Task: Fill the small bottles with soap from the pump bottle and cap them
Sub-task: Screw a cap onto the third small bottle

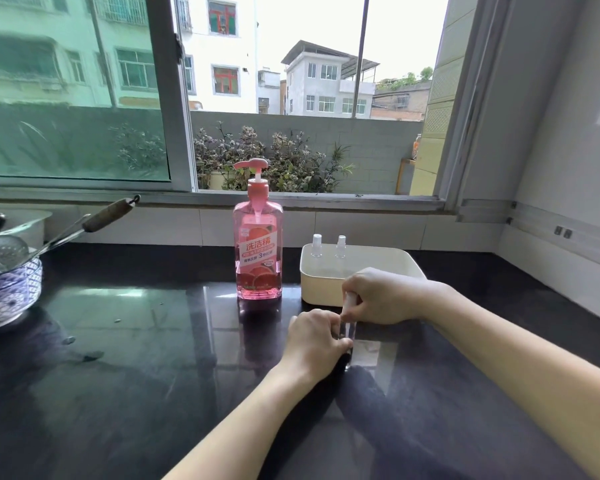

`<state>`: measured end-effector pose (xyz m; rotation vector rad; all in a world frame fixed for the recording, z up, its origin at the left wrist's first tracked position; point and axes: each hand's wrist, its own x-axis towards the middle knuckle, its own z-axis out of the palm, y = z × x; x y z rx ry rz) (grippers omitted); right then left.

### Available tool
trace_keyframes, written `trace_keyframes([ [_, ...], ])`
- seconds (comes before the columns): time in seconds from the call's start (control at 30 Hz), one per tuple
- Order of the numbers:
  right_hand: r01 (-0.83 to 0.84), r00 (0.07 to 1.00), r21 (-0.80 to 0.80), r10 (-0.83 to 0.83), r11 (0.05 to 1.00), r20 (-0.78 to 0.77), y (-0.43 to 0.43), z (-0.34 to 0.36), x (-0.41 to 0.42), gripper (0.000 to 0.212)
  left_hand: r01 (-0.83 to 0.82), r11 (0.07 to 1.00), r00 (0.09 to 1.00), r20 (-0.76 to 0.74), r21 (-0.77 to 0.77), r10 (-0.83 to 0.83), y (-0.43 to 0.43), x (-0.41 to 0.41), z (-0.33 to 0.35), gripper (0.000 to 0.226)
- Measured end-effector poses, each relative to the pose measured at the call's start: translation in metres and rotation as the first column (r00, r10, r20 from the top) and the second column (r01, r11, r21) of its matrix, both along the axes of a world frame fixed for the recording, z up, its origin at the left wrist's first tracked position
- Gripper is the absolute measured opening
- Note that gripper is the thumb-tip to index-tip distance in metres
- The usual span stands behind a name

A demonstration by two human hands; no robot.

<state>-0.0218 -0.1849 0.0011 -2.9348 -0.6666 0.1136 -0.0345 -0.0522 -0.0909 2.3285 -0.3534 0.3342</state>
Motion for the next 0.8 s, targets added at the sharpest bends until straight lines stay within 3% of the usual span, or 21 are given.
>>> trace_keyframes([
  [0.1, 0.030, 1.000, 0.078, -0.030, 0.996, -0.001, -0.002, -0.006, -0.001, 0.024, -0.030, 0.999, 0.999, 0.020, 0.039, 0.029, -0.003, -0.003, 0.002, 0.018],
  [0.33, 0.100, 0.995, 0.081, -0.100, 0.992, -0.002, 0.005, -0.007, -0.003, 0.027, -0.095, 0.990, 0.995, 0.015, 0.101, 0.094, -0.007, -0.012, 0.007, 0.014],
  [0.4, 0.152, 0.988, 0.174, -0.153, 0.973, -0.003, 0.002, -0.012, -0.005, 0.031, -0.079, 0.993, 0.997, -0.011, 0.088, 0.081, -0.007, -0.015, 0.005, 0.015],
  [0.5, 0.208, 0.977, 0.450, -0.205, 0.869, -0.057, -0.008, -0.029, -0.009, 0.034, -0.025, 0.997, 0.999, -0.032, 0.078, 0.027, -0.002, -0.014, 0.001, 0.019],
  [0.57, 0.230, 0.971, 0.564, -0.229, 0.793, -0.075, -0.014, -0.033, -0.009, 0.032, 0.010, 0.996, 1.000, -0.003, 0.091, -0.010, 0.002, -0.013, 0.002, 0.051],
  [0.63, 0.223, 0.962, 0.659, -0.272, 0.719, -0.028, -0.021, -0.023, 0.000, 0.032, 0.005, 1.000, 0.999, 0.050, 0.010, -0.005, 0.006, -0.012, 0.006, 0.065],
  [0.7, 0.165, 0.945, 0.719, -0.318, 0.675, 0.082, -0.027, -0.005, 0.016, 0.033, -0.027, 0.995, 0.997, 0.072, -0.093, 0.034, 0.012, -0.008, 0.009, 0.061],
  [0.8, 0.162, 0.908, 0.697, -0.382, 0.698, 0.172, -0.032, 0.018, 0.044, 0.036, -0.077, 0.988, 0.994, 0.061, -0.137, 0.086, 0.018, 0.000, 0.010, 0.054],
])
